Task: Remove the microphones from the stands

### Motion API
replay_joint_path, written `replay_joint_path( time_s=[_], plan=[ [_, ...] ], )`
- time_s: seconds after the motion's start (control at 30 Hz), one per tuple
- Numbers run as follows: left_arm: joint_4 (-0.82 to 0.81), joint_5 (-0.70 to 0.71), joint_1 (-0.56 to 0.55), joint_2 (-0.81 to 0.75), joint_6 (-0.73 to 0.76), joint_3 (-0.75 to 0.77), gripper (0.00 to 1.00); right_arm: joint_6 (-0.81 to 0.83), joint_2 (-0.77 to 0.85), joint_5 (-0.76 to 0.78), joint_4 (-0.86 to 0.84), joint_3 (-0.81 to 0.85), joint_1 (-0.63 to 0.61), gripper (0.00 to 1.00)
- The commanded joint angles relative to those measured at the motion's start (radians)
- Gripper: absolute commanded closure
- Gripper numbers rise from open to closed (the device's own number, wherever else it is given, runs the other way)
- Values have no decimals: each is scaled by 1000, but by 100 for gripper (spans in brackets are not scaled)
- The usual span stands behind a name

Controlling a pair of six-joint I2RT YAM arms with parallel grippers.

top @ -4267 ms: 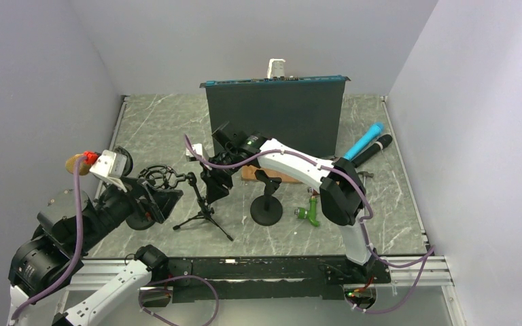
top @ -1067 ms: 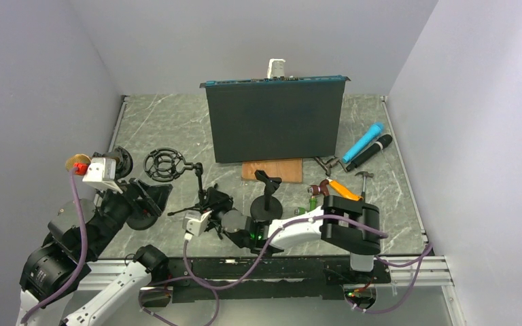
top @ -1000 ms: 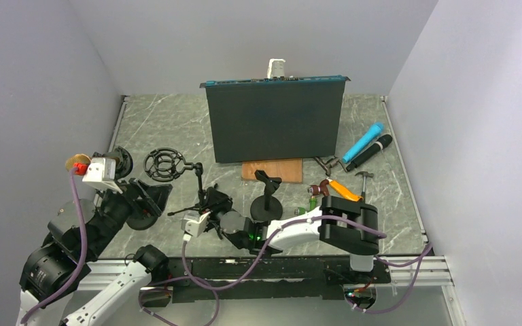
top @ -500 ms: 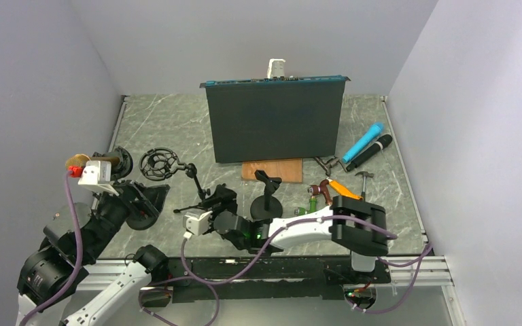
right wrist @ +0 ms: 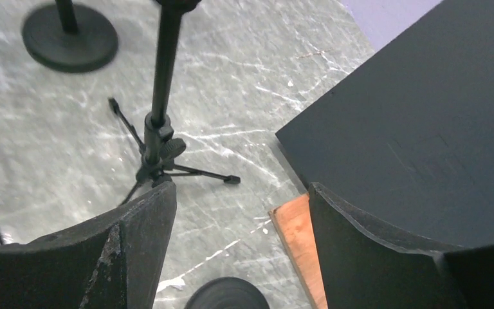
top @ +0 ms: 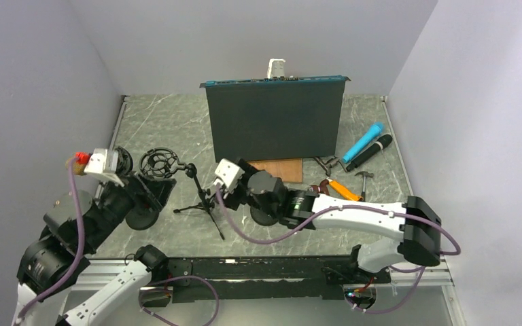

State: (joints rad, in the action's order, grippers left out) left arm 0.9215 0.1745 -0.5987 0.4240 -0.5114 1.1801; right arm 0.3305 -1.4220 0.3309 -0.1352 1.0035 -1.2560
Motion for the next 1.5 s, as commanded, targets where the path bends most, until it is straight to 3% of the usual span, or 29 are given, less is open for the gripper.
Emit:
replay_joint_path(
  time_s=[0.0,0.4,0.73,0.87,1.07,1.23,1.47],
  plan=[
    [-62,-65,1,147,37,94,32,-220,104,-178,26,14,31,23],
    [-184,-141,0,215,20,-74,40,-284,225,-193,57,10,32,20],
    [-227,-165,1,116,-72,-304,41,-321,238,-200,41,-18,33,19],
    [-219,-188,1,117,-56,-246,38,-322,237,-204,54,-9,34,18],
    [-172,-213,2,194,19,-22,28,-315,233,-191,58,3,33,18],
    [-156,-185,0,270,99,120,26,-313,232,-178,59,5,32,17],
    [-175,-178,1,260,89,67,23,-328,212,-175,75,24,33,14]
  ],
)
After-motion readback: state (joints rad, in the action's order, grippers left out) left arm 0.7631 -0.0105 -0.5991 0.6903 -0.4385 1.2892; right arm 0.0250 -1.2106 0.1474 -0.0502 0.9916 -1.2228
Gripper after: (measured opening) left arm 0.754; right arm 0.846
